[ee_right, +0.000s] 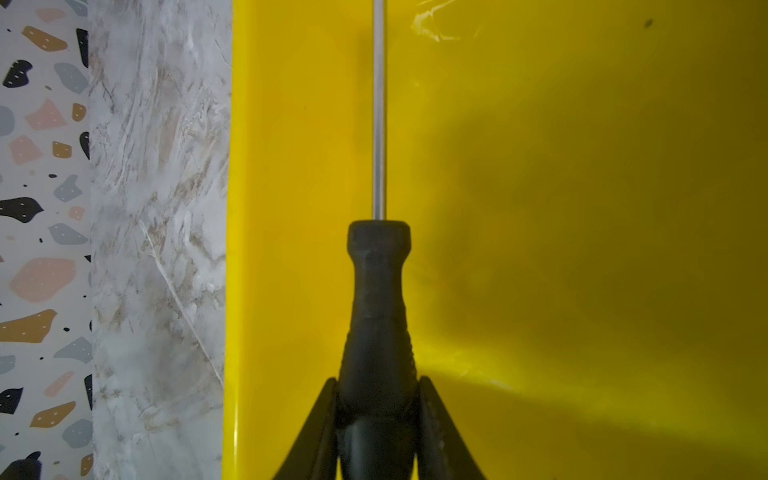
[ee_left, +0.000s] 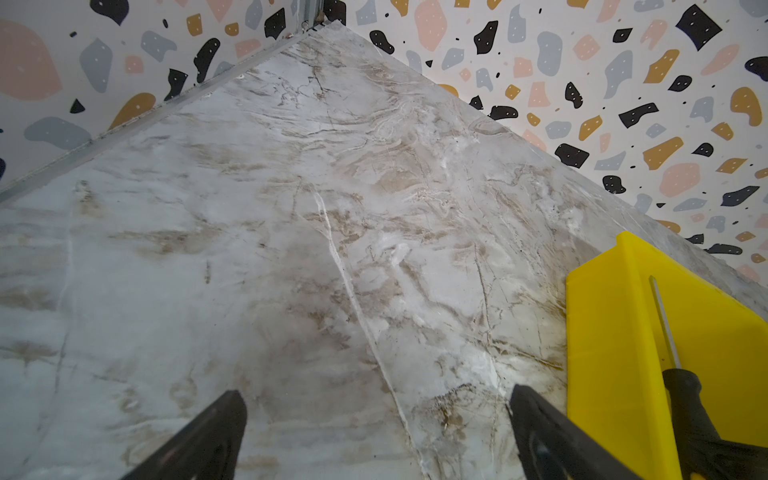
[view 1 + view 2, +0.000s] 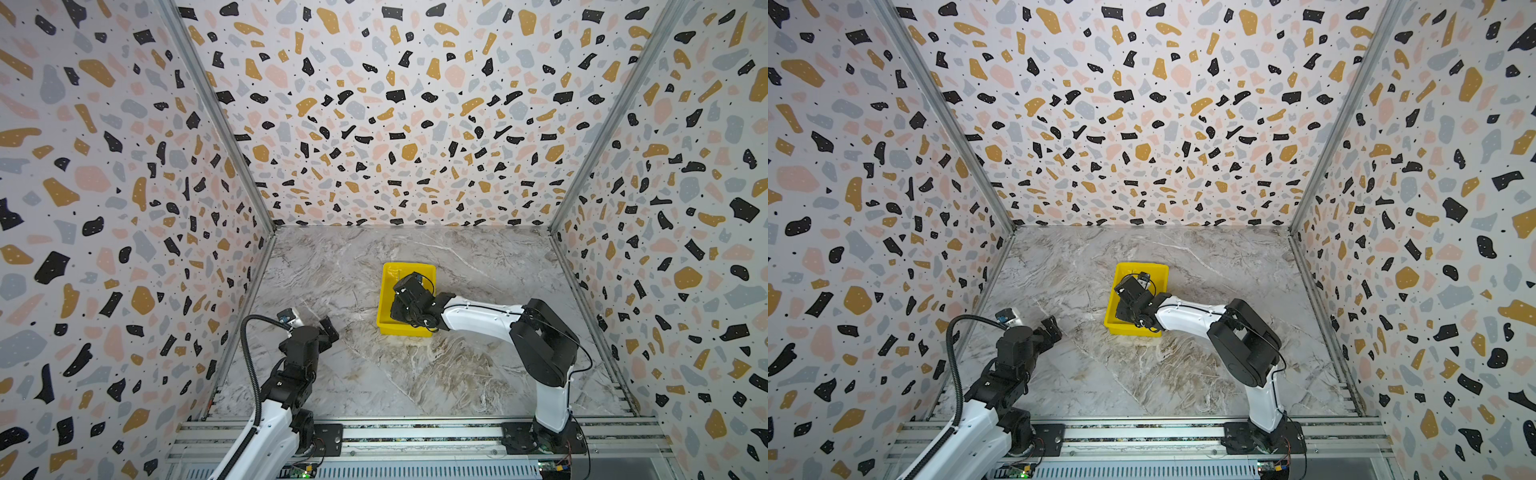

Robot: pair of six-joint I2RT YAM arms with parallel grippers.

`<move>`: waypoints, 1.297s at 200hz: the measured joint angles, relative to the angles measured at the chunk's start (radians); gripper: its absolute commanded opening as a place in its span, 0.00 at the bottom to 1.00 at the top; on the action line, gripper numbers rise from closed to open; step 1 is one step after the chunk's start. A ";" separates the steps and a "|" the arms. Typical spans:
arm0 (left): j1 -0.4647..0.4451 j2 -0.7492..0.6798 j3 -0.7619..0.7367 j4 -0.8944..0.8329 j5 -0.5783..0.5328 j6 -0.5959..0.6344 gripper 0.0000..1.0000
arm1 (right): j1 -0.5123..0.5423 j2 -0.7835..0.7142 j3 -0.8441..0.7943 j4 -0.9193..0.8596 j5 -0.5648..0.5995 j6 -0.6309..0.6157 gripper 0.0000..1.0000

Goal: Put the screwdriver in the bin
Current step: 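Lift the screwdriver with the right gripper and carry it over the yellow bin, then lower the screwdriver into the bin and open the right gripper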

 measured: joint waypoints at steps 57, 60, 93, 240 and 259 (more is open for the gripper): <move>0.000 0.000 0.000 0.000 0.000 0.000 1.00 | 0.000 0.039 0.042 0.003 -0.014 0.003 0.18; 0.000 0.000 0.000 0.000 0.000 0.000 1.00 | 0.000 0.039 0.044 0.003 -0.014 0.003 0.18; 0.000 0.000 0.000 0.000 0.000 0.000 1.00 | 0.000 0.042 0.061 0.004 -0.018 0.003 0.20; 0.000 0.000 0.000 0.000 -0.001 0.000 1.00 | 0.000 0.051 0.091 -0.011 -0.009 -0.005 0.46; 0.000 0.000 0.000 0.000 -0.001 0.000 1.00 | 0.000 0.032 0.091 -0.033 0.008 -0.023 0.48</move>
